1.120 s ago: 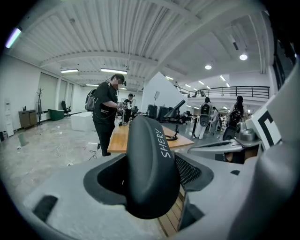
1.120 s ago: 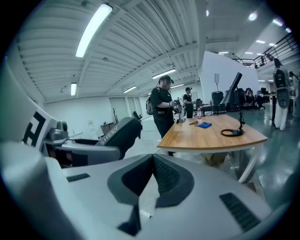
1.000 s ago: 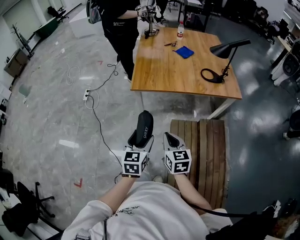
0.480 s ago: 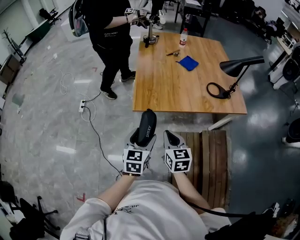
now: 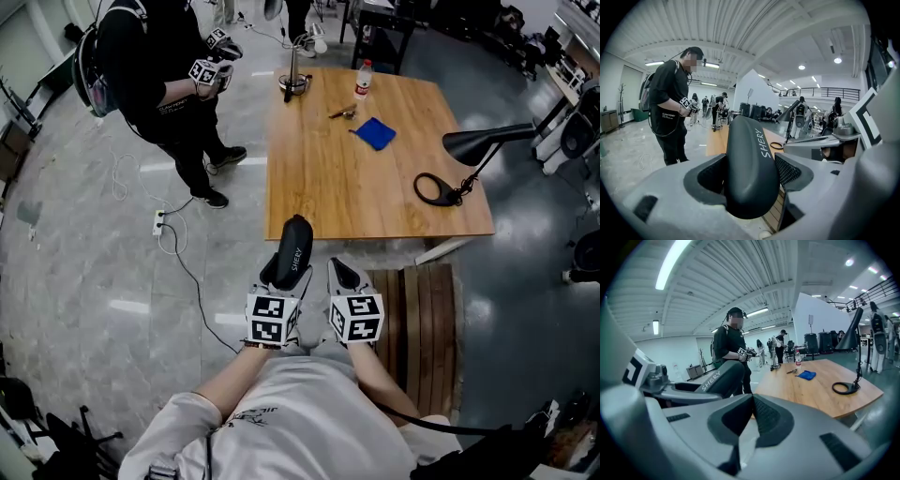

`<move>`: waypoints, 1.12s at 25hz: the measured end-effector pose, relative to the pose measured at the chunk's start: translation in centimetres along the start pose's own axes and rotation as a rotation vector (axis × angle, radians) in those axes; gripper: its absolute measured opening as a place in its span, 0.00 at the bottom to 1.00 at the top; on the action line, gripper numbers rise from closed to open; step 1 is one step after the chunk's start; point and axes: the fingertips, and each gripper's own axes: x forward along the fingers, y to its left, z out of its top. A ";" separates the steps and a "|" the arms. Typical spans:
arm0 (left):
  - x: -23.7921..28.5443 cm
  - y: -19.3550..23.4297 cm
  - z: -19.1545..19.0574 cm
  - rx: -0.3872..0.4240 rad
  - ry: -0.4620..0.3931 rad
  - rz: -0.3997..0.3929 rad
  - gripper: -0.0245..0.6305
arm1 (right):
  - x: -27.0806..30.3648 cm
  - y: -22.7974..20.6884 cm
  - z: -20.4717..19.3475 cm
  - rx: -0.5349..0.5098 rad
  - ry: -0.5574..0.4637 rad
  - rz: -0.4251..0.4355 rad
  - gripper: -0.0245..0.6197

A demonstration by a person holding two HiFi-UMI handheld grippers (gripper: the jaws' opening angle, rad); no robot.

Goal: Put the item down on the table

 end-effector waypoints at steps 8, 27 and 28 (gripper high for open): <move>2.7 0.9 1.6 -0.006 -0.012 0.054 0.55 | 2.8 -1.8 1.8 -0.031 0.015 0.052 0.05; 11.4 3.6 1.2 -0.057 0.041 0.099 0.55 | 9.2 -8.2 2.7 -0.047 0.044 0.045 0.05; 12.0 3.9 0.9 -0.052 0.047 0.099 0.55 | 9.8 -8.3 2.5 -0.053 0.046 0.047 0.05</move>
